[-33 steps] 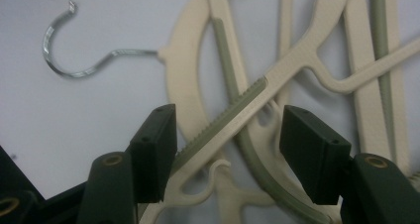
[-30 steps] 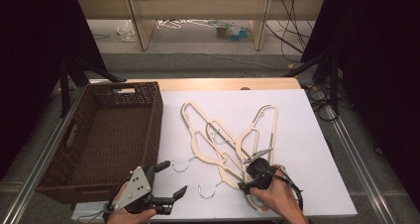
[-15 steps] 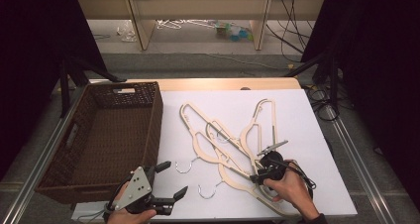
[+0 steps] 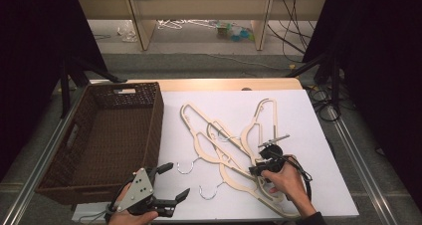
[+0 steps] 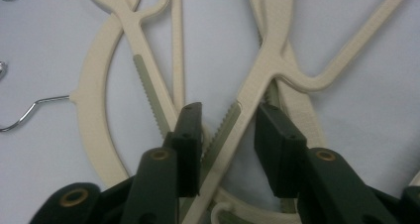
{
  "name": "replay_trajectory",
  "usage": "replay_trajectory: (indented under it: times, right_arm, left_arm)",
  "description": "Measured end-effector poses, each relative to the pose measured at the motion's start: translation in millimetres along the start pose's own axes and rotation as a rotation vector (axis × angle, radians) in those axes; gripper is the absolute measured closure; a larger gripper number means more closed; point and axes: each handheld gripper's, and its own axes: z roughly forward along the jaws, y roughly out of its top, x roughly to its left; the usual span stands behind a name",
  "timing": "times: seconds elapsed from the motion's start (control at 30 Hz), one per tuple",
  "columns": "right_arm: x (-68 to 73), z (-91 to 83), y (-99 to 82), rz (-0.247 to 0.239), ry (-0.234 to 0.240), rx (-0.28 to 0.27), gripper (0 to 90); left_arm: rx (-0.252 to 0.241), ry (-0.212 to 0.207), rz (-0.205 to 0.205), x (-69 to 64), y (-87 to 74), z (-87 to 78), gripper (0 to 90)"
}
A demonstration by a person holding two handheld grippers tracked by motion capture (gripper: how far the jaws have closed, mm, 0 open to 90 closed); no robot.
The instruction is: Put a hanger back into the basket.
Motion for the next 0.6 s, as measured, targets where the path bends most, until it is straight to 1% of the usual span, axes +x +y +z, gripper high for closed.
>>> replay_trajectory:
  times: [0.2,0.3,0.33,0.37,0.4,0.47,0.5,0.53,0.57,0.6]
  right_arm:
    - [-1.5,-3.3,-0.7,-0.01,-0.002,0.02,68.4]
    - [-1.0,-4.9,-1.0,-0.009,0.002,0.018,70.4]
    - [-1.3,-6.6,-0.7,-0.02,0.011,0.025,71.7]
    - [-0.8,-9.0,-0.6,-0.03,0.007,0.017,73.5]
    - [0.0,-13.8,0.0,-0.06,-0.006,0.028,76.6]
    - [1.0,-15.8,-0.1,-0.063,-0.008,0.036,78.0]
    - [0.2,-17.5,-0.3,-0.098,-0.005,0.029,79.2]
    - [3.9,-22.3,-1.3,-0.152,0.039,0.037,79.2]
    - [6.4,-24.9,-1.5,-0.17,0.03,0.04,79.3]
    - [9.6,-27.4,-1.6,-0.199,0.009,0.049,79.2]
  left_arm:
    - [-0.004,-0.003,0.001,0.0,0.3,-0.2,16.1]
    - [-0.004,-0.004,0.001,0.0,0.5,-0.2,16.1]
    - [-0.016,-0.009,-0.001,0.0,0.2,0.4,16.1]
    - [-0.004,-0.004,0.001,0.1,0.7,-0.6,16.1]
    - [-0.005,-0.003,0.001,0.2,0.8,-0.8,16.1]
    - [-0.007,-0.002,-0.004,0.0,0.7,-0.8,16.1]
    - [-0.008,-0.001,-0.002,0.1,0.9,-0.9,16.1]
    - [-0.009,-0.001,-0.003,0.1,0.9,-1.0,16.1]
    - [-0.008,0.0,-0.001,0.3,0.9,-1.0,16.1]
    - [-0.007,0.0,-0.001,0.4,0.9,-1.0,16.1]
